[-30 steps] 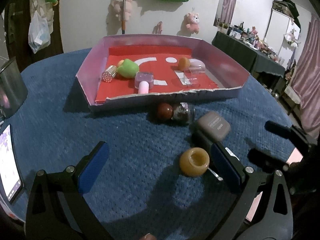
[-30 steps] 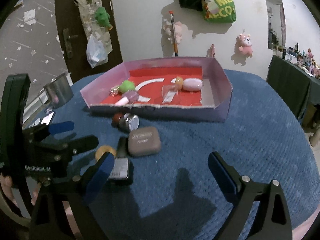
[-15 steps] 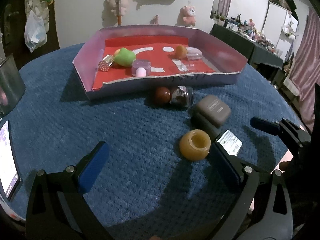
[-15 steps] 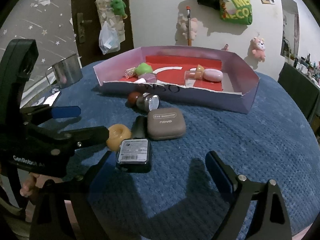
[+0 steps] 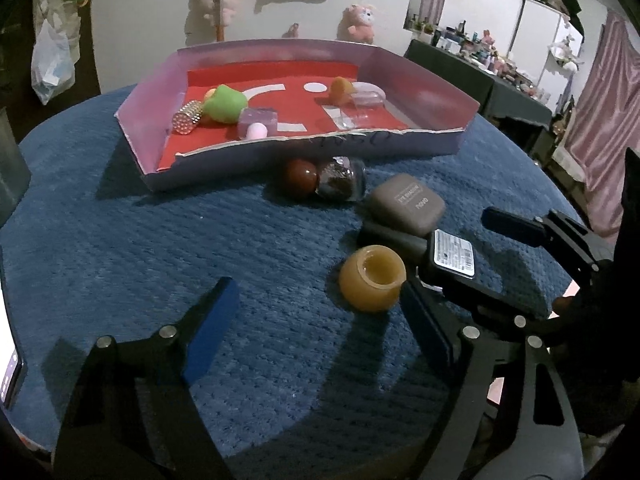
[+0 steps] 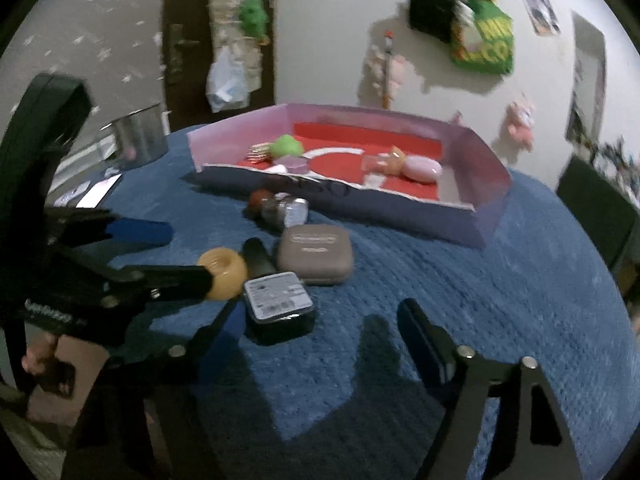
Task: Organize rigid objects
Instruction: 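Grasp the black-capped nail polish with the right tool while the left grasps the amber ring jar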
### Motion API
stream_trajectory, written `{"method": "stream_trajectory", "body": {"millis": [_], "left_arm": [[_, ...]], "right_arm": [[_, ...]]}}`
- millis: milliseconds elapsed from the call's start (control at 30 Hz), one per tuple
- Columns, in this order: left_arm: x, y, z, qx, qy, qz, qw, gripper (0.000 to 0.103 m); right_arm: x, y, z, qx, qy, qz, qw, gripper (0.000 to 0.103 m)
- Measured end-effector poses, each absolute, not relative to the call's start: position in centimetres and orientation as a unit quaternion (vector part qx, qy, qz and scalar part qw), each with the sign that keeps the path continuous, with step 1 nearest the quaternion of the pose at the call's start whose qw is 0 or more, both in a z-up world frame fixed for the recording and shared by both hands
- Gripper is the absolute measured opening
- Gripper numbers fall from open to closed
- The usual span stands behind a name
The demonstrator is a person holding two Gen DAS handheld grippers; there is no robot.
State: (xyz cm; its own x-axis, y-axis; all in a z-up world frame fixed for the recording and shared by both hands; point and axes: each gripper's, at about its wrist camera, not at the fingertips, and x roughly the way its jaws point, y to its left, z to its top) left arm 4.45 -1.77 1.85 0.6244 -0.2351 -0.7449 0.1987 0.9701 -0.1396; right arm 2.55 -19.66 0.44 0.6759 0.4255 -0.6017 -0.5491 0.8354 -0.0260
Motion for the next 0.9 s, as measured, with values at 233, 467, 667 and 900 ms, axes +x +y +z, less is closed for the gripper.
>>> {"method": "stream_trajectory", "body": {"millis": [233, 467, 667, 900], "left_arm": [[4.7, -2.3, 1.8, -0.017, 0.415, -0.133, 0.9, 0.074], [5.1, -3.1, 1.7, -0.005, 0.412, -0.137, 0.901, 0.07], [5.8, -3.7, 1.5, 0.0, 0.404, -0.138, 0.904, 0.07], [5.3, -4.8, 1.0, 0.034, 0.378, -0.117, 0.918, 0.06]], "right_arm": [[2.4, -18.6, 0.3, -0.124, 0.281, 0.305, 0.902, 0.057], [1.9, -18.2, -0.2, -0.139, 0.273, 0.321, 0.896, 0.041], [1.6, -21.6, -0.1, -0.129, 0.28, 0.284, 0.908, 0.041], [2.8, -21.4, -0.7, -0.096, 0.299, 0.283, 0.906, 0.046]]}}
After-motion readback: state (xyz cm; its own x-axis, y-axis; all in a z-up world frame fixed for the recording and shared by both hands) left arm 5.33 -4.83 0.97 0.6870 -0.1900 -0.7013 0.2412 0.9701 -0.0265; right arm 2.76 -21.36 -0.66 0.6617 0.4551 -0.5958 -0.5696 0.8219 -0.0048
